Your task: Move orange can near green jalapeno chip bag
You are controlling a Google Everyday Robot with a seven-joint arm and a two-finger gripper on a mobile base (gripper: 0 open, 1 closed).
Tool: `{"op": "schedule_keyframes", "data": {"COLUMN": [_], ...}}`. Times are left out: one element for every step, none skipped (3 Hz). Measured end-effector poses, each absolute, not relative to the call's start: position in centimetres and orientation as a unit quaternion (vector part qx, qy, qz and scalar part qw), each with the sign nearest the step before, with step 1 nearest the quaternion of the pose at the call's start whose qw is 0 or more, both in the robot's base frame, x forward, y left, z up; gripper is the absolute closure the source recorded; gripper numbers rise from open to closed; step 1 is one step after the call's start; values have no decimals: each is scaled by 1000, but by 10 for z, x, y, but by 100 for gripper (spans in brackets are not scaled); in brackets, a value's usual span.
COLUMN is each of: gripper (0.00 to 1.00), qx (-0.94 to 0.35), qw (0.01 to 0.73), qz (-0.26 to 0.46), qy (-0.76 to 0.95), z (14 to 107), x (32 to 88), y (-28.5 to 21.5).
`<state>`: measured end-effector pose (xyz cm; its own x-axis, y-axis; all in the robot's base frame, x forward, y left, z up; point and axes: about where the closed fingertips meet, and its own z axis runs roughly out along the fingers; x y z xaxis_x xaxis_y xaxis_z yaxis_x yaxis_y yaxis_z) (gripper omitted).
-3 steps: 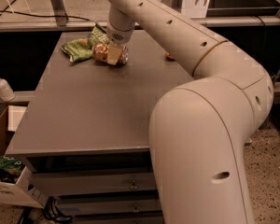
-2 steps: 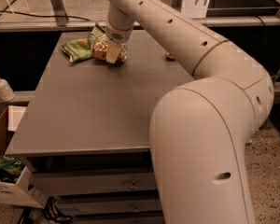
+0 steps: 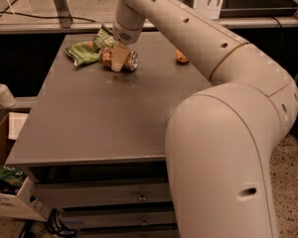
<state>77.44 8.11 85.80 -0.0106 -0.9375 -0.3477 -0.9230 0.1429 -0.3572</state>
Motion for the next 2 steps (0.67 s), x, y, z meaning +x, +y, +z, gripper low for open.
{"op": "schedule_keyframes", "data": {"gripper": [0, 0], "qx": [-655, -643], "qw": [267, 296], "qz": [-9, 23], "qy": [707, 706], "z": [868, 885], "x": [767, 752], "y": [77, 65]}}
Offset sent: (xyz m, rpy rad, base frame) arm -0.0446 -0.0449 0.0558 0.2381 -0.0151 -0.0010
